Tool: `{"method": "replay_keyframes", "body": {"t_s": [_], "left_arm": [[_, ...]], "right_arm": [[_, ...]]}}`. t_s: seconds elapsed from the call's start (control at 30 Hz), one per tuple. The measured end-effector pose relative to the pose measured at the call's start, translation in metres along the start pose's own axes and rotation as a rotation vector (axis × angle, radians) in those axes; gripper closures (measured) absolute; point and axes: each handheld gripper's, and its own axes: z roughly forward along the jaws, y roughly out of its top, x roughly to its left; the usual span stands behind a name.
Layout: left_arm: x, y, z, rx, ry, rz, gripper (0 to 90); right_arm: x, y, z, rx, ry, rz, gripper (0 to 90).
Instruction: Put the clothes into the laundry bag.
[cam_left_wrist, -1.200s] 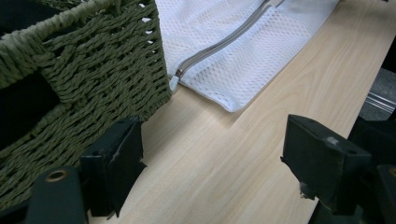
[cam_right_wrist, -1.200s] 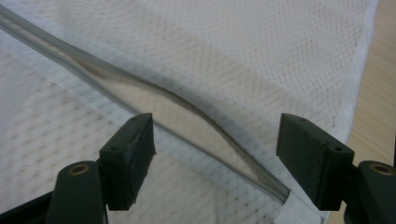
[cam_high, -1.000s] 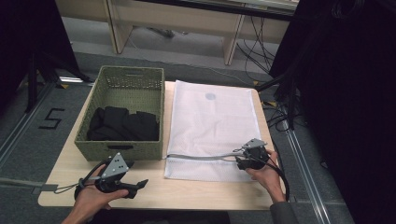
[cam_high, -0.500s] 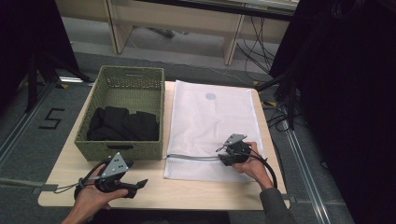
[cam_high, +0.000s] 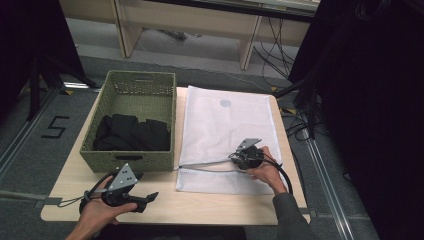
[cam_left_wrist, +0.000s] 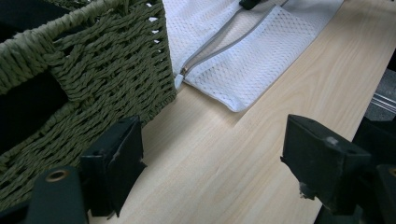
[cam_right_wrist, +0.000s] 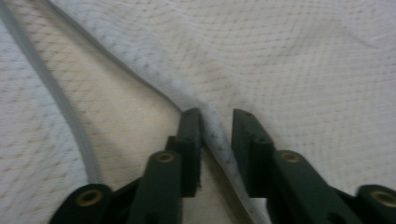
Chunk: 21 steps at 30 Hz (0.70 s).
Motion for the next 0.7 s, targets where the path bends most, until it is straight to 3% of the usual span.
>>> {"method": "replay_keyframes", "body": {"t_s": [0.03,0.07,0.1,0.13,0.23,0.27,0.3,0.4,0.47,0.53,0.63,0.7], "left_arm": [[0.0,0.0,0.0,0.0,0.0,0.0,20.0],[0.001,0.0,0.0,-0.004,0.001,0.008,20.0],[0.001,0.0,0.0,-0.004,0.001,0.008,20.1],[0.0,0.0,-0.001,0.005,0.003,-0.016,20.1],[0.001,0.001,-0.002,0.005,-0.002,0.001,20.2],[0.0,0.001,-0.002,-0.005,0.0,-0.004,20.3],[0.001,0.001,-0.003,-0.006,0.001,0.002,20.4],[0.002,0.002,-0.005,-0.009,0.007,0.004,20.4],[0.004,0.002,-0.005,-0.01,0.009,0.016,20.4],[0.004,0.003,-0.006,-0.006,0.013,-0.001,20.4],[0.004,0.003,-0.008,-0.004,0.023,0.015,20.5],[0.003,0.004,-0.007,-0.017,0.017,-0.002,20.5]], "right_arm": [[0.0,0.0,0.0,0.0,0.0,0.0,75.0],[-0.005,-0.001,0.001,-0.016,0.057,0.03,80.7],[-0.005,-0.001,0.001,-0.016,0.057,0.03,80.7],[-0.008,-0.002,0.001,-0.019,0.086,0.079,84.7],[-0.008,0.0,-0.002,0.014,0.078,0.073,88.5],[-0.007,0.0,0.0,-0.022,0.052,0.052,89.2],[-0.002,0.006,-0.01,-0.023,0.022,0.044,89.5],[-0.001,0.019,-0.028,-0.093,-0.037,0.006,89.7],[-0.001,0.022,-0.033,-0.103,-0.045,0.001,89.8],[0.005,0.032,-0.052,-0.141,-0.101,-0.012,89.8],[0.005,0.036,-0.061,-0.171,-0.139,-0.045,89.8],[0.003,0.038,-0.068,-0.205,-0.165,-0.046,89.8]]}}
